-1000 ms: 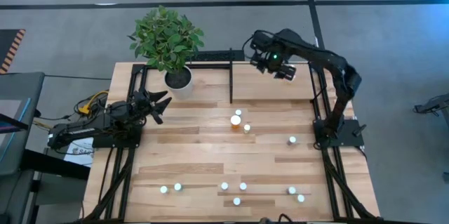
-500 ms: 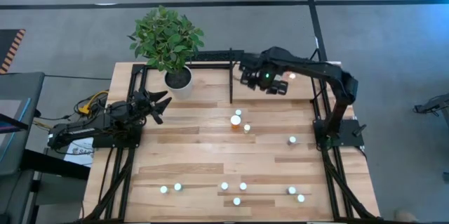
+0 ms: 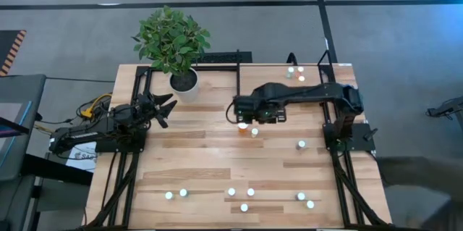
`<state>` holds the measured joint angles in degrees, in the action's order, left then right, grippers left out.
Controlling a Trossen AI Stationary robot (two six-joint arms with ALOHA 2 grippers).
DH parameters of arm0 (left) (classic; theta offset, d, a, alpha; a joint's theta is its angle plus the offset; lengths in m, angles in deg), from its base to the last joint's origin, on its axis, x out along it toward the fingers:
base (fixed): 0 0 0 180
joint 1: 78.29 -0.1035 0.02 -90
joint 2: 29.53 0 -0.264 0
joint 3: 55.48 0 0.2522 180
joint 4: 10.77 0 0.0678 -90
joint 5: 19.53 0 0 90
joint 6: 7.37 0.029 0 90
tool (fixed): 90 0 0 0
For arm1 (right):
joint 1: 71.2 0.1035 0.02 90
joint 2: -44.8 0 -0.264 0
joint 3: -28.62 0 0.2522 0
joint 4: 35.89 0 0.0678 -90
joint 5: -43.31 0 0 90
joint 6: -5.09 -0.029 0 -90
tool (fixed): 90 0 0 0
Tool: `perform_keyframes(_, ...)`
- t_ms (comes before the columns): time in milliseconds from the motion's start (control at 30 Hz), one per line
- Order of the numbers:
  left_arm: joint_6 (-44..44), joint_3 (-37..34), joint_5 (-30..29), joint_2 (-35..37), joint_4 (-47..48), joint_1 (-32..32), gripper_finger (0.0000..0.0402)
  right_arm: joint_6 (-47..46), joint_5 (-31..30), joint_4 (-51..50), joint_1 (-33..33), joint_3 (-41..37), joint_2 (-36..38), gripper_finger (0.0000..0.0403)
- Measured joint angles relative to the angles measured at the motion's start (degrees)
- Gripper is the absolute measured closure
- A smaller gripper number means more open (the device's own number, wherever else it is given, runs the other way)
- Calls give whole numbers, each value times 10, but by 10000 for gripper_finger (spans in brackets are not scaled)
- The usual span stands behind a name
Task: Pick and place medicine bottles onto shelf by color
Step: Put the yellow pill bottle on the shelf
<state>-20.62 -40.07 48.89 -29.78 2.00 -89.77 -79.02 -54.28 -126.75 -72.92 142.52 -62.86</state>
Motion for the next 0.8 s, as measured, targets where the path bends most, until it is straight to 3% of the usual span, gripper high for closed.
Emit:
perform_keyframes(167,0,0,1,-1,0,0,220,88,-4,9,-1,-2,-37,139)
perform_keyframes(367,0,0,1,-6,0,0,220,149,83,28,-22,-3,-84,139)
perform_keyframes(633,0,0,2,-12,0,0,220,173,117,34,-30,-5,-108,139)
perform_keyframes(800,0,0,2,-12,0,0,220,173,130,66,-29,-49,-104,139)
